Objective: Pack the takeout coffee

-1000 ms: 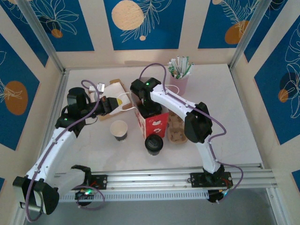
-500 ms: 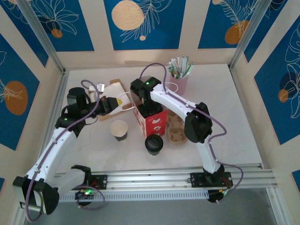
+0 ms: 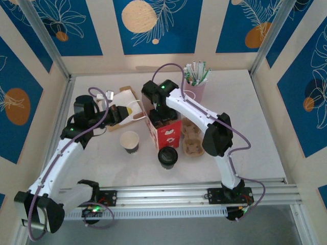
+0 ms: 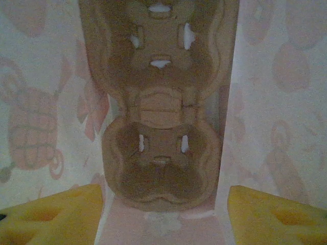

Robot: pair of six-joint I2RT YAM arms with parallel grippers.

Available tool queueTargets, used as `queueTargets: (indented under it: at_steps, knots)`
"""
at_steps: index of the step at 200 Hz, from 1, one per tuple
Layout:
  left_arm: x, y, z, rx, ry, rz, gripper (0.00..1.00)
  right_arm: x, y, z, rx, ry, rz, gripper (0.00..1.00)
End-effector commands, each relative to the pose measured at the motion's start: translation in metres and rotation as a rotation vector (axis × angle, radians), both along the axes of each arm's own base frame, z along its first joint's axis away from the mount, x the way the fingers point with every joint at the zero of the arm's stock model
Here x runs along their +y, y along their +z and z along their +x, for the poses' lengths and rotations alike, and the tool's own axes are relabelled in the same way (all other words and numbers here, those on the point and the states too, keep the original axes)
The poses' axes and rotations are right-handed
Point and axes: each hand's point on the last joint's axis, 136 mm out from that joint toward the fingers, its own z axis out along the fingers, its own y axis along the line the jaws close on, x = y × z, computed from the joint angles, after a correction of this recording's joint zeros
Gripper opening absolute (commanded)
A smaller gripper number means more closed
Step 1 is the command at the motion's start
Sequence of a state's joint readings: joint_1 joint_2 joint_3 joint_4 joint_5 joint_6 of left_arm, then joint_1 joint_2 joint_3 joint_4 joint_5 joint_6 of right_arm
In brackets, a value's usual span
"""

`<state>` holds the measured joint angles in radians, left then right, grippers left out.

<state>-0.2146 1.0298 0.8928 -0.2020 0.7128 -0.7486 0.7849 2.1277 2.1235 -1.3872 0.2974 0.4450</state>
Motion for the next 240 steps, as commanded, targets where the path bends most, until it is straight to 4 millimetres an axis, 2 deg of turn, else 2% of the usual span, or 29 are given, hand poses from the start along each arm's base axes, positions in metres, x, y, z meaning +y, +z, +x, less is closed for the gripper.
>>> queueTargets:
  at_steps: [1,73,112,124,145,160,177,197,240]
  knots:
    - [-0.001,0.012,0.005,-0.05,0.001,0.022,0.05,0.004,0.034,-0.009,-0.025,0.015,0.069,0.68]
    - [0.001,0.012,0.017,-0.055,0.02,0.06,0.07,0.014,0.07,-0.004,-0.096,0.033,0.157,0.77]
    - [0.004,0.01,0.017,-0.05,0.036,0.073,0.16,0.017,0.091,-0.004,-0.131,0.046,0.2,0.81]
    - [0.005,0.01,0.017,-0.051,0.04,0.076,0.22,0.018,0.098,-0.004,-0.145,0.049,0.215,0.83]
    - [0.006,0.013,0.016,-0.054,0.047,0.082,0.38,0.019,0.112,-0.005,-0.173,0.059,0.243,0.86]
    - [0.007,0.017,0.016,-0.062,0.051,0.085,0.53,0.019,0.122,-0.006,-0.196,0.066,0.263,0.93]
    - [0.008,0.023,0.015,-0.073,0.057,0.088,0.63,0.018,0.135,-0.006,-0.228,0.076,0.29,1.0]
    - [0.01,0.031,0.014,-0.088,0.065,0.095,0.75,0.017,0.151,-0.008,-0.269,0.087,0.324,0.99]
    - [0.015,0.051,0.008,-0.122,0.081,0.111,0.93,0.014,0.18,-0.013,-0.343,0.116,0.393,0.99]
